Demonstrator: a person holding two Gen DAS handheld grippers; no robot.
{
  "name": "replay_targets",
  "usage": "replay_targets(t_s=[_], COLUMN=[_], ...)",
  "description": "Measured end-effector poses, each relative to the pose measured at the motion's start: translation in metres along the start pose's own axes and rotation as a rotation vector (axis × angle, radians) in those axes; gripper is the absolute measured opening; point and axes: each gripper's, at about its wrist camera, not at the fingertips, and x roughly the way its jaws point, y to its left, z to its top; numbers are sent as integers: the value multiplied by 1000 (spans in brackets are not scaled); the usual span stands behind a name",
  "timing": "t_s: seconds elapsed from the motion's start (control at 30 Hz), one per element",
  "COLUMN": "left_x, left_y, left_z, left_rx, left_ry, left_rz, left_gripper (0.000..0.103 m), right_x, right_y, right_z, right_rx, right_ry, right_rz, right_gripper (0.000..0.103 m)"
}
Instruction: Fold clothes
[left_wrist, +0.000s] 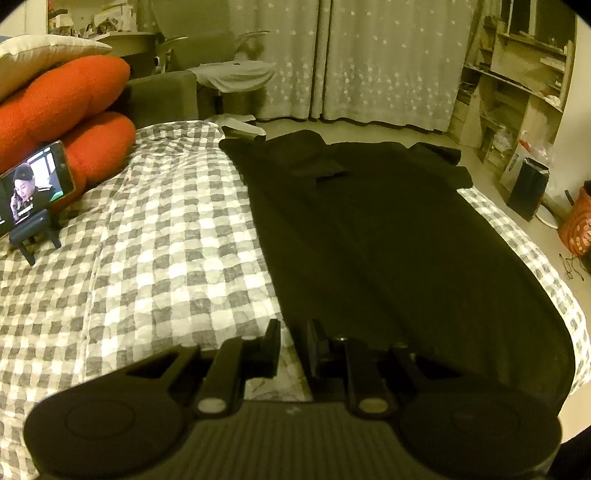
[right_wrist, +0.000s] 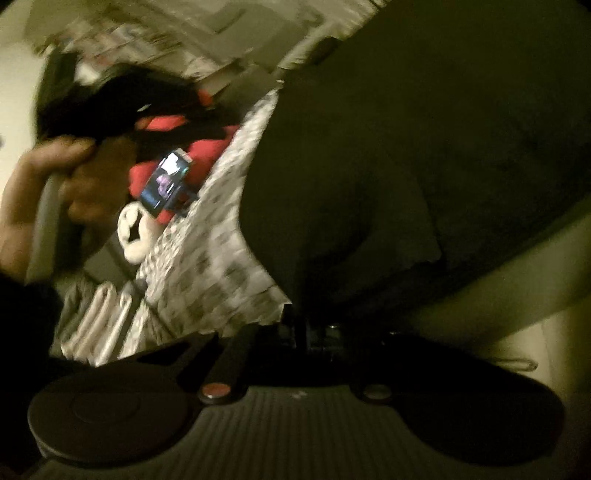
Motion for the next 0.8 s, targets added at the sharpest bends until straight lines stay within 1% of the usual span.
replay_targets(t_s=[0.07,0.2,0.27,0.33,0.43,0.5,0.53,0.57,0.6,0.67,0.73,0.8], left_x=[1,3,4,4,5,6,6,6,7,7,8,8], left_y=[0,2,4,4,5,5,5,4,4,4,4,5], left_z=[0,-1,-1,-1,-1,-2,-2,-2,-2,-3,-3,-4], left_rx=[3,0,-6,-5,-7,-2,1,3,6,10,10,10], left_ry=[1,10,13,12,16,19,19,20,22,25,29,31], left_rz=[6,13,14,22,24,26,26,26,27,28,32,33], left_gripper=[16,16,16,16,16,16,16,16,16,16,16,16], right_x=[-1,-2,-6,-10,-14,-11,-10,-10,-9,-9,-14,-26], right_y=[12,24,32,45,60,63,62,58,54,45,38,30], right_z=[-7,-17,-21,-27,-40,-44,-44,-41,-39,-33,-29,-23], right_rx=[-71,-107,-148,-249,-399,-438,-446,-427,-409,-373,-351,-320], right_ry=[-23,-51,-69,-104,-153,-157,-150,-129,-108,-67,-53,-76], right_rz=[-34,-75,-115,-164,-199,-199,-198,-189,-180,-164,-172,-191], right_gripper=[7,7,6,6,6,6,6,7,11,13,13,13])
